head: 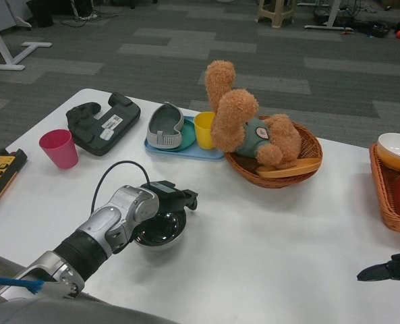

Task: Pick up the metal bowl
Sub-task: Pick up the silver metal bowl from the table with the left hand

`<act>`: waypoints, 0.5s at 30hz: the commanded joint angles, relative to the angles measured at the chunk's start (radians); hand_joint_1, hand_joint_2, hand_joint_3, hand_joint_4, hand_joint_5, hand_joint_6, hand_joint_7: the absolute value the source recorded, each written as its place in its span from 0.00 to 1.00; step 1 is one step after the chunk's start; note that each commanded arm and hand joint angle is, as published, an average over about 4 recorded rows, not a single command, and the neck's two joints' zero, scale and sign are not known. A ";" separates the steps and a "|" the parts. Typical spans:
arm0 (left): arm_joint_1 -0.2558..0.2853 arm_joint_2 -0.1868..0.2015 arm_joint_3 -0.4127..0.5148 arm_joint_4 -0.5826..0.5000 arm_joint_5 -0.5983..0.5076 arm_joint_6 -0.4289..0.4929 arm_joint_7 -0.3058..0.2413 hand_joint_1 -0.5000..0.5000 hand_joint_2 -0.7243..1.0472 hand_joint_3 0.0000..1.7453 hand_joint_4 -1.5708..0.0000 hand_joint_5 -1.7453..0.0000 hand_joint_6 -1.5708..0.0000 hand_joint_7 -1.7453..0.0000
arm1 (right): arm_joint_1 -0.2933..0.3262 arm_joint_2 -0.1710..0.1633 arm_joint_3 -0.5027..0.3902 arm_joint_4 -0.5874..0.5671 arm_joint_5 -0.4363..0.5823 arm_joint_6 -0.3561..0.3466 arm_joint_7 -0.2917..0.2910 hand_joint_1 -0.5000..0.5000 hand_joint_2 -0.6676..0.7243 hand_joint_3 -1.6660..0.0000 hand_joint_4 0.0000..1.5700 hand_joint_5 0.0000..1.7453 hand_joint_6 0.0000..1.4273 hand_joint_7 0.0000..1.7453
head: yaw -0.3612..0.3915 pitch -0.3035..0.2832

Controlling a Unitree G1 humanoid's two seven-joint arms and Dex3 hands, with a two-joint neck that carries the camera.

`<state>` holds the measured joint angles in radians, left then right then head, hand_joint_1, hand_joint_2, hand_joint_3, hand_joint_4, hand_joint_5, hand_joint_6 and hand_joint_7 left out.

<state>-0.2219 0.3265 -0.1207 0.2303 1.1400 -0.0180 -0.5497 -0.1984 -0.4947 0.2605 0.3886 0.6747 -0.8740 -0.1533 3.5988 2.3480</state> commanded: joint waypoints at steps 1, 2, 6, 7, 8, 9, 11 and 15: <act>0.032 -0.009 0.016 0.044 0.035 -0.039 0.087 0.00 0.68 0.01 1.00 0.43 1.00 0.60 | 0.012 -0.008 -0.007 -0.001 0.009 -0.012 -0.004 0.70 1.00 1.00 0.07 0.17 0.00 0.19 | 0.001 0.002; 0.039 -0.009 0.016 0.048 0.044 -0.053 0.132 0.00 0.73 0.03 1.00 0.40 1.00 0.60 | 0.012 -0.008 -0.007 -0.001 0.010 -0.013 -0.004 0.71 1.00 1.00 0.07 0.17 0.00 0.18 | 0.002 0.002; 0.053 -0.014 0.016 0.058 0.110 -0.086 0.247 0.00 0.81 0.05 1.00 0.29 1.00 0.60 | 0.011 -0.011 -0.007 0.001 0.012 -0.013 -0.005 0.68 1.00 1.00 0.07 0.17 0.00 0.20 | 0.004 0.006; 0.054 -0.017 0.016 0.067 0.135 -0.089 0.270 0.00 0.84 0.05 1.00 0.26 1.00 0.60 | 0.011 -0.013 -0.006 0.002 0.012 -0.013 -0.005 0.69 1.00 1.00 0.07 0.17 0.00 0.20 | 0.004 0.006; 0.053 -0.019 0.016 0.076 0.149 -0.089 0.280 0.00 0.86 0.05 1.00 0.25 1.00 0.60 | 0.011 -0.014 -0.006 0.003 0.013 -0.013 -0.005 0.70 1.00 1.00 0.07 0.17 0.00 0.20 | 0.005 0.006; 0.052 -0.019 0.016 0.083 0.158 -0.089 0.289 0.00 0.90 0.05 1.00 0.22 1.00 0.60 | 0.011 -0.015 -0.006 0.003 0.013 -0.013 -0.005 0.71 1.00 1.00 0.07 0.15 0.00 0.20 | 0.006 0.005; 0.050 -0.020 0.011 0.094 0.171 -0.090 0.310 0.00 0.94 0.05 1.00 0.19 1.00 0.60 | 0.011 -0.016 -0.006 0.003 0.015 -0.013 -0.005 0.71 1.00 1.00 0.07 0.14 0.00 0.20 | 0.008 0.003; 0.038 -0.027 -0.009 0.117 0.195 -0.095 0.366 0.00 1.00 0.05 1.00 0.09 1.00 0.58 | 0.011 -0.017 -0.006 0.003 0.019 -0.014 -0.005 0.70 1.00 1.00 0.07 0.17 0.00 0.19 | 0.006 0.000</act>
<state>-0.1844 0.3101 -0.1241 0.3228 1.3212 -0.1069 -0.2064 -0.1979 -0.4986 0.2604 0.3894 0.6850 -0.8786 -0.1539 3.6053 2.3491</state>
